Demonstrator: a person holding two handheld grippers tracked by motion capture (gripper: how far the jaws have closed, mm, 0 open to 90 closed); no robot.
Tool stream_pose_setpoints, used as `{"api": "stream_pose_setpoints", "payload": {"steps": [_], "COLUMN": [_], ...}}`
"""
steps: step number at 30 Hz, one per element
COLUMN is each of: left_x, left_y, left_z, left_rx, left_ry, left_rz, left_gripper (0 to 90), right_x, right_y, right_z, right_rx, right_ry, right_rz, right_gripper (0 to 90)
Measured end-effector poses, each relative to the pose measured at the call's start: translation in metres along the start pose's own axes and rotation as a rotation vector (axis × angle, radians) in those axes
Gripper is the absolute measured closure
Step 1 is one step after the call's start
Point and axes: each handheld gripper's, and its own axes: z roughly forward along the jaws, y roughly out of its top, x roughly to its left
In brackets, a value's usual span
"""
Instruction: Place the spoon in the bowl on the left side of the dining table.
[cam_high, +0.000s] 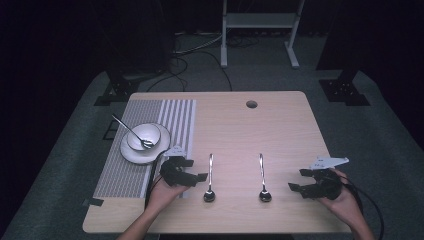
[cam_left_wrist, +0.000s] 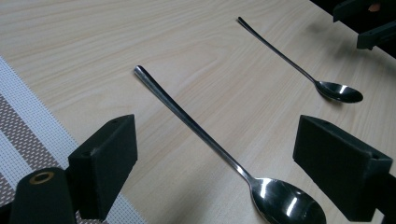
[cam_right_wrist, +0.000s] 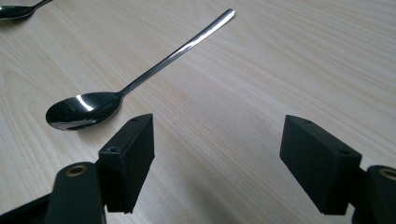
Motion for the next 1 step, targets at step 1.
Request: {"api": "stream_pose_setpoints", "payload": {"steps": [1], "left_x": [-0.0002], "left_y": [0.0], "left_z": [-0.0005], "left_rx": [-0.004], "left_ry": [0.0], "left_rz": [-0.001], "left_gripper": [12.8], "right_x": [0.0003], "right_y": [-0.0004], "right_z": [0.0001], "right_rx": [-0.003], "right_ry": [0.0], "right_rz": [0.002], "right_gripper": [25.1]}}
